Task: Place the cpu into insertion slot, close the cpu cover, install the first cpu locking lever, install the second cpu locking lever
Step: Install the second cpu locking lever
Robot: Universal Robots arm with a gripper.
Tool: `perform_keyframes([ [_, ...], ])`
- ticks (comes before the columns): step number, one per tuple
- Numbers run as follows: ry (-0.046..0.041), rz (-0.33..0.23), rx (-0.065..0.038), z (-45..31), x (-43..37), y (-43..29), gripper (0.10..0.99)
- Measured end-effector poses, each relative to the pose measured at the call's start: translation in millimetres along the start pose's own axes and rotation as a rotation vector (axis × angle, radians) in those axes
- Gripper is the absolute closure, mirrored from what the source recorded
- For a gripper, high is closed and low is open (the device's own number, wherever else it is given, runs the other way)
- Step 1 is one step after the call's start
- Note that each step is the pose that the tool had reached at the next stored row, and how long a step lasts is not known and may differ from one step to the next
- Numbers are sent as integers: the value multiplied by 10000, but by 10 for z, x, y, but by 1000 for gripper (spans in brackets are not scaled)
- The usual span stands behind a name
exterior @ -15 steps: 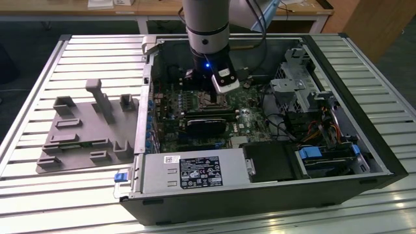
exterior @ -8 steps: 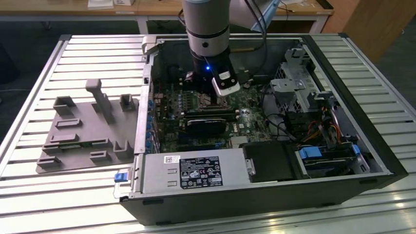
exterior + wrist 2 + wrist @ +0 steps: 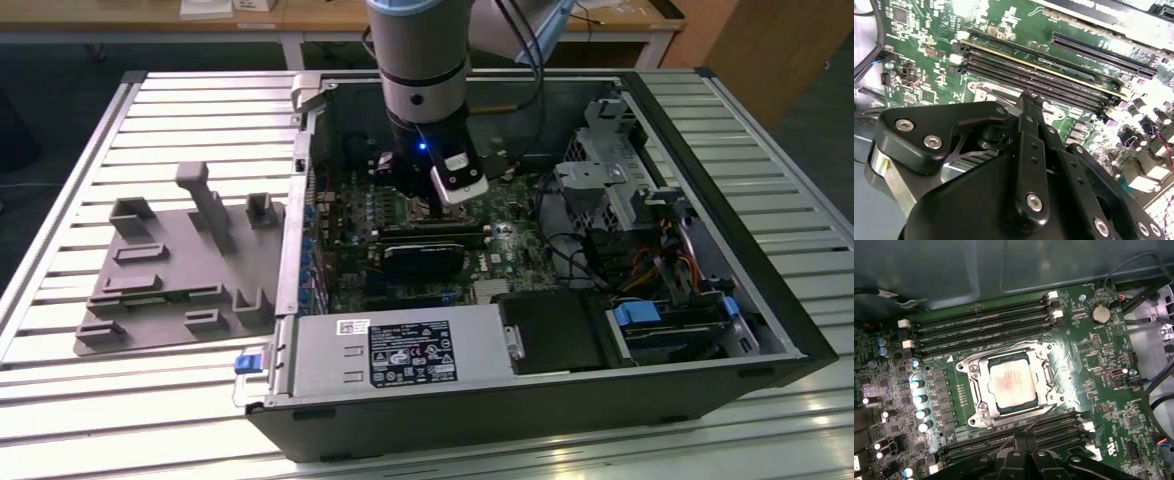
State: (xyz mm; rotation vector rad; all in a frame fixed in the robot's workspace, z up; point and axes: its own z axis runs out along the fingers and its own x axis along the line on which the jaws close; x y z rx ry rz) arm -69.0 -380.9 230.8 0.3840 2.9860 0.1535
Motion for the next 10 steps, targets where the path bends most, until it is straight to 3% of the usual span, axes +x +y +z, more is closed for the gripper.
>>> perform_keyframes([
  [4, 23, 5, -72, 24, 60, -21, 984],
  [10, 132, -29, -469, 54, 124, -63, 984],
])
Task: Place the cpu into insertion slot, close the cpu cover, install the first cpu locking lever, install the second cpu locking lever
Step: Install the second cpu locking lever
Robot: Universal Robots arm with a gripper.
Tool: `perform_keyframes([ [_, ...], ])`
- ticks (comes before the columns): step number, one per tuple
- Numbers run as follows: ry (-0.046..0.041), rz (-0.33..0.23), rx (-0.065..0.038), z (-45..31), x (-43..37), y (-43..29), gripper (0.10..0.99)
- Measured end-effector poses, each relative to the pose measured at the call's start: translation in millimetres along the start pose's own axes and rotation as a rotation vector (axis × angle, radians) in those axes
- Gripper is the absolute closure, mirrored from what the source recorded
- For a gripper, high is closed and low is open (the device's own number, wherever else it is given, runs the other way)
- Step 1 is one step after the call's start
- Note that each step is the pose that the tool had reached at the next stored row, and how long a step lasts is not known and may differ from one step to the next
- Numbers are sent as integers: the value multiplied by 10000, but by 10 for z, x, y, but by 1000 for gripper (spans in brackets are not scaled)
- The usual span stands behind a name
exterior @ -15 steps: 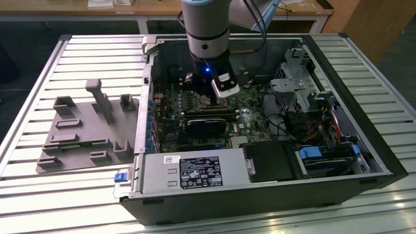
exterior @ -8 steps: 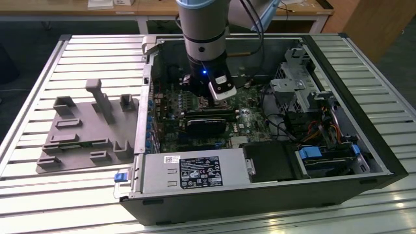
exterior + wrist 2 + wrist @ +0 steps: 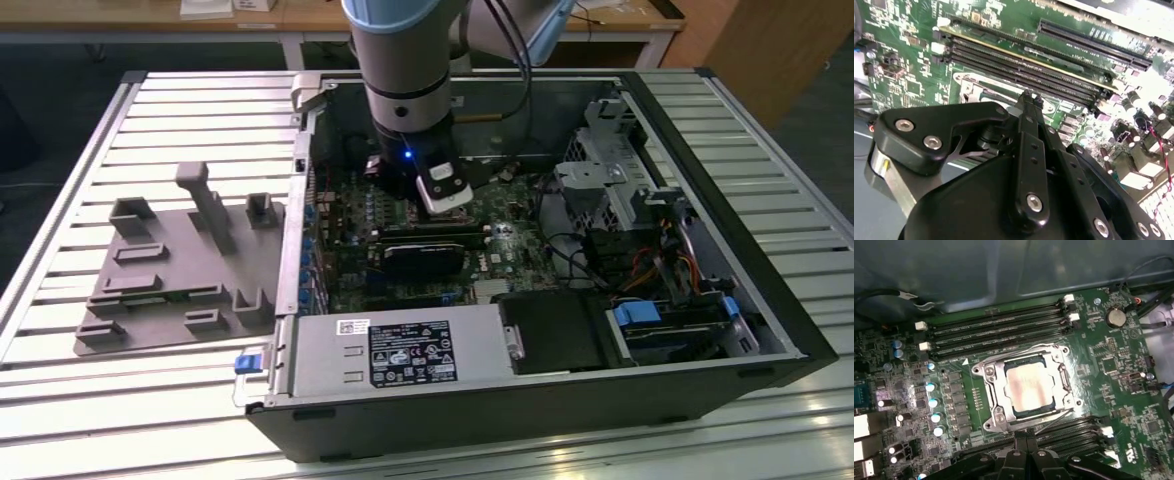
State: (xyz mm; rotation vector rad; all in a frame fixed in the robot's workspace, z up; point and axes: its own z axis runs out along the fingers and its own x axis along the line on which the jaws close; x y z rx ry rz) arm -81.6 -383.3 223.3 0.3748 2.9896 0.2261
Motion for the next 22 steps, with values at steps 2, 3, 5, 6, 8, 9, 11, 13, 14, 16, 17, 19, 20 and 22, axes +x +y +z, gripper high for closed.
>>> perform_keyframes([
  [2, 21, 7, -66, 13, -3, -27, 984],
  [3, 30, 11, -95, 19, -6, -42, 984],
  [5, 54, 22, -171, 29, -9, -64, 984],
  [6, 68, 29, -224, 34, -9, -73, 984],
  [8, 97, 44, -340, 43, -8, -93, 984],
  [9, 110, 51, -389, 47, -9, -107, 984],
  [11, 125, 59, -445, 53, -13, -135, 984],
  [13, 138, 65, -495, 62, -14, -153, 984],
  [14, 146, 71, -525, 67, -11, -159, 984],
  [16, 166, 80, -599, 79, -3, -167, 984],
  [17, 176, 86, -639, 83, 4, -172, 984],
  [19, 201, 97, -737, 93, 17, -180, 984],
  [20, 212, 100, -779, 98, 23, -186, 984],
  [22, 230, 111, -844, 111, 29, -199, 984],
])
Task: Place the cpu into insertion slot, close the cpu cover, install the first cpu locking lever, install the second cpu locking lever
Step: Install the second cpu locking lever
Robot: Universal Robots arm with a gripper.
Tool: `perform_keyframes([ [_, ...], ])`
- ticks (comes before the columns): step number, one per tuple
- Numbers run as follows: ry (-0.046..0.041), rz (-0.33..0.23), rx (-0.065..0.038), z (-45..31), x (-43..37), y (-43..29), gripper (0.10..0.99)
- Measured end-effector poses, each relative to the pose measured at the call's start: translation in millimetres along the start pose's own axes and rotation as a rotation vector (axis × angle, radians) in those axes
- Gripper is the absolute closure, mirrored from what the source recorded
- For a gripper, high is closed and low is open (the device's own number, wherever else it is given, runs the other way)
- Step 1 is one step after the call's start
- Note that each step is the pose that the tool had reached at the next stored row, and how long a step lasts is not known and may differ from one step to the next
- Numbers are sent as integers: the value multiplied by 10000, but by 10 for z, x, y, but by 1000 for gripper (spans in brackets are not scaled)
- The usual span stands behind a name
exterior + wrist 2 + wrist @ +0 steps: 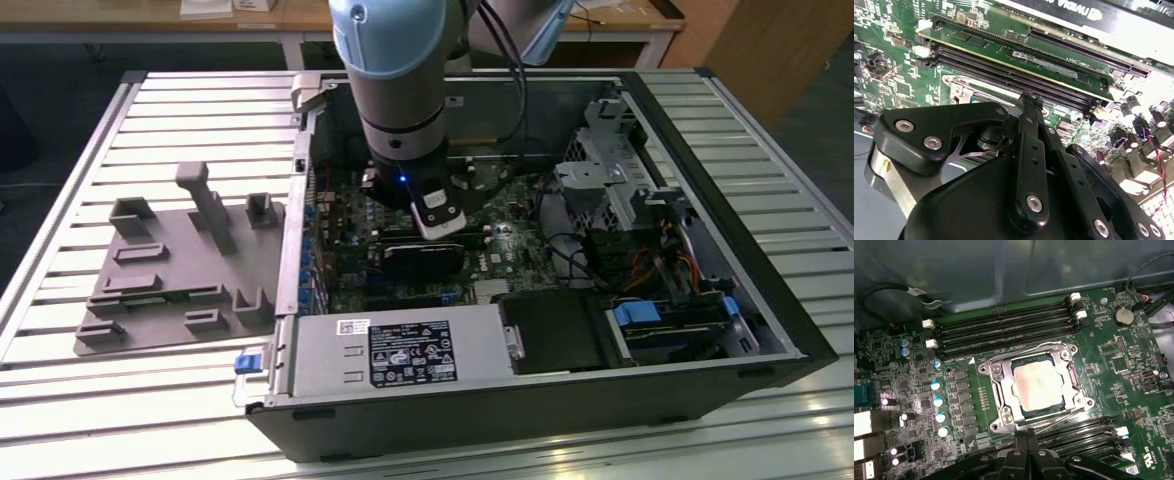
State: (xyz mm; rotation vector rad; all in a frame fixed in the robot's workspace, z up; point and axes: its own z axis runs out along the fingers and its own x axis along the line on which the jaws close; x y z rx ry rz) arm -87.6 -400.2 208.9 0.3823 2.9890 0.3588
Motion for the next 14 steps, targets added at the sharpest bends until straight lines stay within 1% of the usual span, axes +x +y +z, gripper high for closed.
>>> perform_keyframes([
  [3, 32, 17, -118, 17, 4, -22, 984],
  [9, 113, 63, -442, 40, 27, -56, 984],
  [11, 135, 75, -528, 50, 34, -70, 984],
  [12, 143, 78, -561, 55, 38, -76, 984],
  [14, 149, 82, -586, 61, 46, -90, 984],
])
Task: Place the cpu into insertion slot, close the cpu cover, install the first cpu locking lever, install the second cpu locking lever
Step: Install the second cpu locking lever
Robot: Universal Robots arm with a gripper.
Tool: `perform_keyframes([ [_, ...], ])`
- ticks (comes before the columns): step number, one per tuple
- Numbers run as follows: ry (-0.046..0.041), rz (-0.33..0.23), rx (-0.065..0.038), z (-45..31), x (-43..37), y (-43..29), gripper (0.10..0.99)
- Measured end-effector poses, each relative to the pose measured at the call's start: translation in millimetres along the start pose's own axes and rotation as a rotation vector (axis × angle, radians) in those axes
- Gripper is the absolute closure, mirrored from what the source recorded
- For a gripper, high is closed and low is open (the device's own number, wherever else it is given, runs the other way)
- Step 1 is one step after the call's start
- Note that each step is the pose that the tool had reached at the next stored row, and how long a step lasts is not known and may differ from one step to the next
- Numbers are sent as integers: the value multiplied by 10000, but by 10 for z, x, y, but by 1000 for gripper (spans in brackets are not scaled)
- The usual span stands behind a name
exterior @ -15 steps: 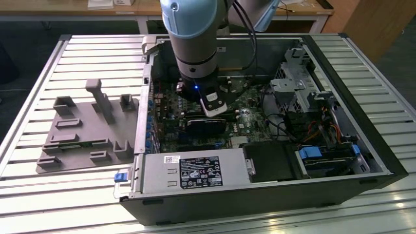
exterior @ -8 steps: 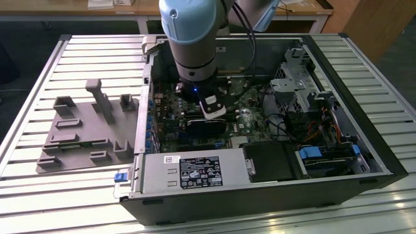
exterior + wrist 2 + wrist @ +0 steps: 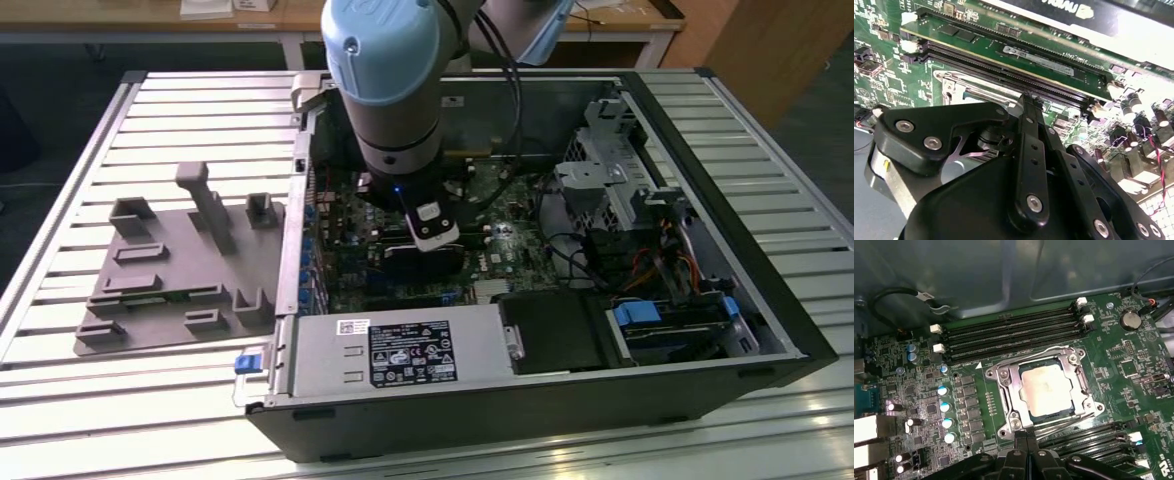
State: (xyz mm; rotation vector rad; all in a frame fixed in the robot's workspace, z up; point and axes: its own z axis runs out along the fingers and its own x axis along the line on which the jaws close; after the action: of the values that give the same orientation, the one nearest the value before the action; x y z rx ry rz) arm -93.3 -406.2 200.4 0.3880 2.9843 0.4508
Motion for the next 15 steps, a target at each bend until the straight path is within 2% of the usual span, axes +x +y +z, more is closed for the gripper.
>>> perform_keyframes([
  [4, 8, 6, -30, 8, 20, -28, 984],
  [15, 67, 37, -271, 53, 85, -62, 984],
])
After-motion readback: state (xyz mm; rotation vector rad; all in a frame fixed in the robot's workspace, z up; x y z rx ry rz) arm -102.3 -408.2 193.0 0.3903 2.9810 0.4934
